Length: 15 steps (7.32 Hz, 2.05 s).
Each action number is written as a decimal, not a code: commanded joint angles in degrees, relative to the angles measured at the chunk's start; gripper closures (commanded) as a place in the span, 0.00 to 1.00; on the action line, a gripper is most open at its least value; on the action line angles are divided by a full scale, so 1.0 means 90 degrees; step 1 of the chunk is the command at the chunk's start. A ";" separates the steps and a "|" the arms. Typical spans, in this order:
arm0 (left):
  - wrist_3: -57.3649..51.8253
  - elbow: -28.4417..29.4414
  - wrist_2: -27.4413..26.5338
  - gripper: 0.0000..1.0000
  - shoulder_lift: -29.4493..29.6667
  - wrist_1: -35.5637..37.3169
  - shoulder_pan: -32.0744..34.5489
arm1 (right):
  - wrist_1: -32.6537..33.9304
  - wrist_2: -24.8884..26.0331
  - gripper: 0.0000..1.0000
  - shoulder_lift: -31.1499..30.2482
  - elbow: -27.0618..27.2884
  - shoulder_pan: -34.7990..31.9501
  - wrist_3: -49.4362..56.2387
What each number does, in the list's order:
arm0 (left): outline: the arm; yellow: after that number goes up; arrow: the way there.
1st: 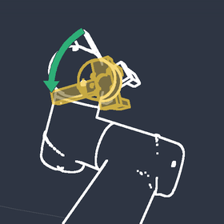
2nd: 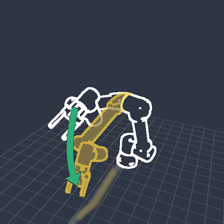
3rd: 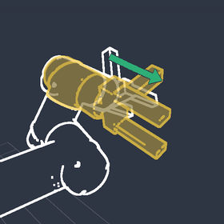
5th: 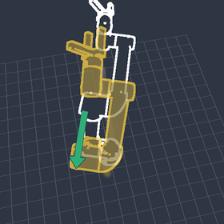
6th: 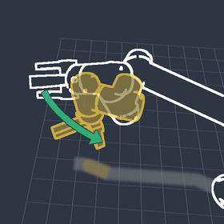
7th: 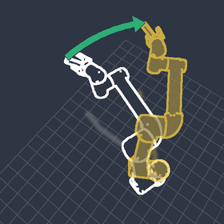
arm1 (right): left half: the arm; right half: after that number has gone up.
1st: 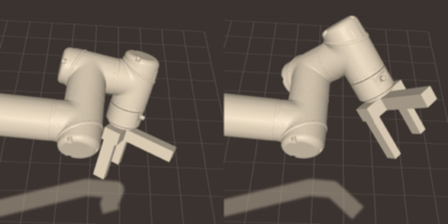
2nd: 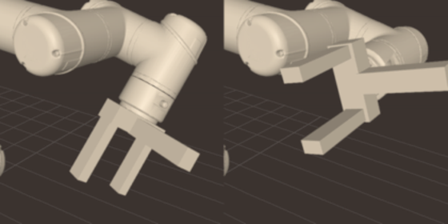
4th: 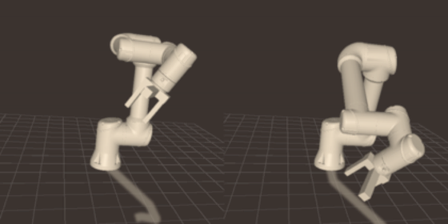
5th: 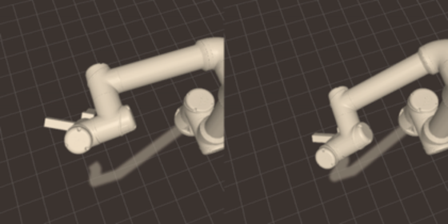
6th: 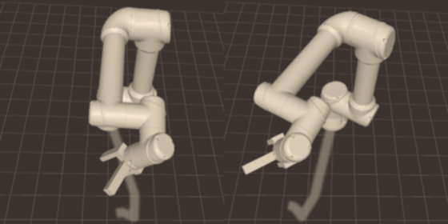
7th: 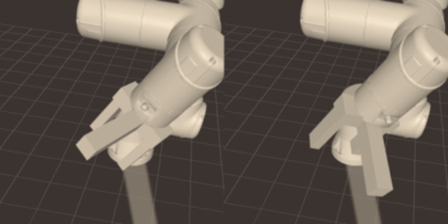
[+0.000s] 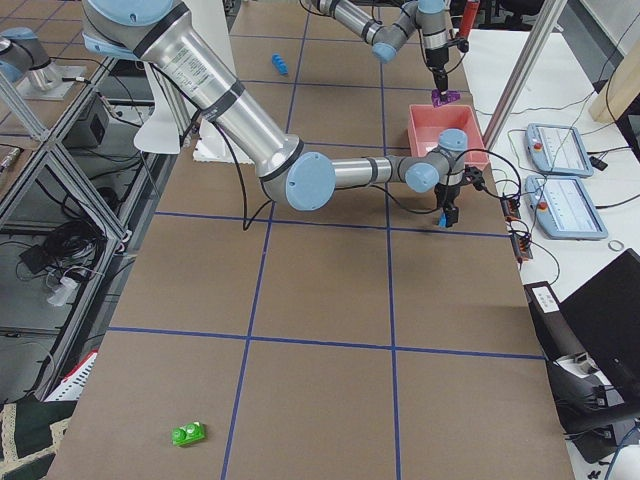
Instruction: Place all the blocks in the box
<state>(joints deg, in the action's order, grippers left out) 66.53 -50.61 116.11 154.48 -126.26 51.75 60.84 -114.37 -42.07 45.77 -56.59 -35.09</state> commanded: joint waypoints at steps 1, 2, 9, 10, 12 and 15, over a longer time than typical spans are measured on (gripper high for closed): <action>0.0010 0.0027 -0.0020 0.50 -0.0006 -0.0004 -0.0047 | 0.0037 0.0012 1.00 -0.0042 -0.0017 -0.0001 -0.0008; 0.0010 0.0008 -0.0030 0.00 -0.0025 -0.0004 -0.0134 | 0.0028 0.0022 1.00 -0.0023 -0.0017 -0.0011 -0.0008; -0.0280 -0.2512 0.1297 0.00 -0.1260 0.1749 0.0684 | 0.2362 -0.1335 1.00 0.1517 0.1311 -0.0405 -0.1298; -0.1260 -0.3769 0.1308 0.00 -0.1971 0.3049 0.0704 | 0.2342 -0.1287 1.00 0.1665 0.1282 -0.0189 -0.1770; -0.3050 -0.6115 0.1075 0.00 -0.3503 0.5301 0.0647 | 0.2129 -0.0473 1.00 0.1861 0.1078 0.0337 -0.2366; -0.4012 -0.8520 0.0488 0.00 -0.6608 0.5250 0.0277 | 0.0790 0.0478 1.00 0.2261 -0.0103 0.0711 -0.3045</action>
<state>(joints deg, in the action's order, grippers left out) 33.63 -118.43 121.52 105.73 -79.28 56.05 70.84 -113.88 -23.35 48.16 -51.44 -61.20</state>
